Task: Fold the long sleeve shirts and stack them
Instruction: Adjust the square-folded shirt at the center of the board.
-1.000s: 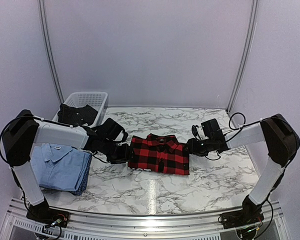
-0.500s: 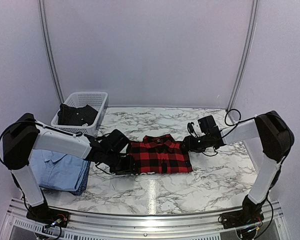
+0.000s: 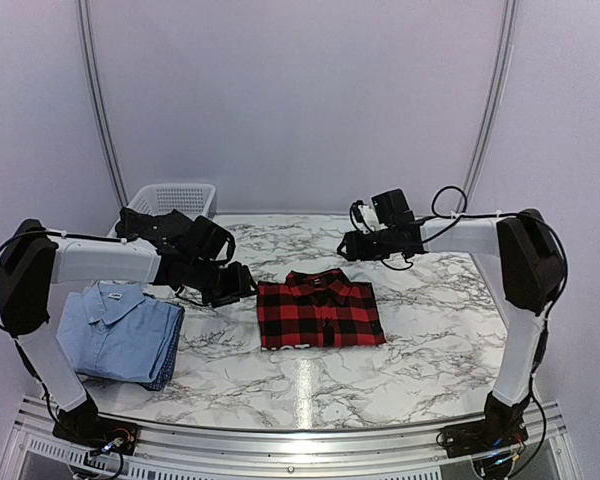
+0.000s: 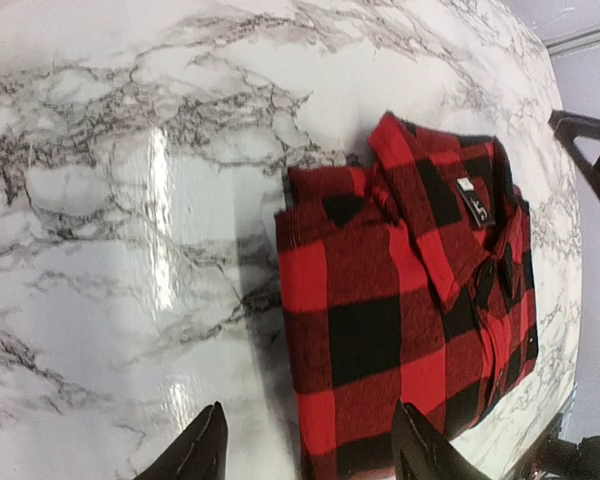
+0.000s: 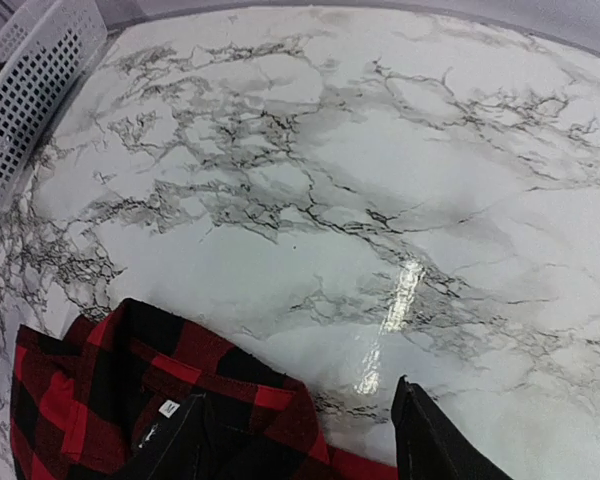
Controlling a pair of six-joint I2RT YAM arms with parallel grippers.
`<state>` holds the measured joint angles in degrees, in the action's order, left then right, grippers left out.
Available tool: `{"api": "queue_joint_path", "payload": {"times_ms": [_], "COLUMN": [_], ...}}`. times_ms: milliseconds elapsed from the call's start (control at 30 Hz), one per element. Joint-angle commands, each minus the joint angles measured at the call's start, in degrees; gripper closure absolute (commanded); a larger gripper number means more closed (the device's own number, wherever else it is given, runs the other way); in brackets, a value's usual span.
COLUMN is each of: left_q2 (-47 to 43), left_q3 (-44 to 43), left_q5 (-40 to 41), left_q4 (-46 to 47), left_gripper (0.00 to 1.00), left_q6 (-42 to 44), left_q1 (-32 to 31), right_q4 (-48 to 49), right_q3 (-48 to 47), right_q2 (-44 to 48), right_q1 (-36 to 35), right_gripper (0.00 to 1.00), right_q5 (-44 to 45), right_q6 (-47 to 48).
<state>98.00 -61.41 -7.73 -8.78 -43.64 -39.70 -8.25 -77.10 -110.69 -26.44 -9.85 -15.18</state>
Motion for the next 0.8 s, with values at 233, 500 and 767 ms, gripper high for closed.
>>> {"api": "queue_joint_path", "payload": {"times_ms": [233,500,767], "left_q2": [10.7,14.6,16.7], "left_q3": [-9.8,-13.1,-15.3], "left_q5": [-3.3,-4.3,-4.8], "left_q4": [-1.1,-0.9,-0.8], "left_gripper": [0.46,0.51,0.61], "left_q6": [4.1,4.7,4.8], "left_q1": [4.4,4.5,4.5], "right_q4": [-5.6,-5.9,-7.3], "right_q3": [-11.4,-10.3,-9.8], "right_q2": [-12.8,-12.3,-8.8], "right_q1": [-3.1,-3.5,-5.0], "right_gripper": [0.45,0.60,0.95], "right_q5": [0.5,1.8,4.2], "right_q6": [2.5,2.4,1.8]}}
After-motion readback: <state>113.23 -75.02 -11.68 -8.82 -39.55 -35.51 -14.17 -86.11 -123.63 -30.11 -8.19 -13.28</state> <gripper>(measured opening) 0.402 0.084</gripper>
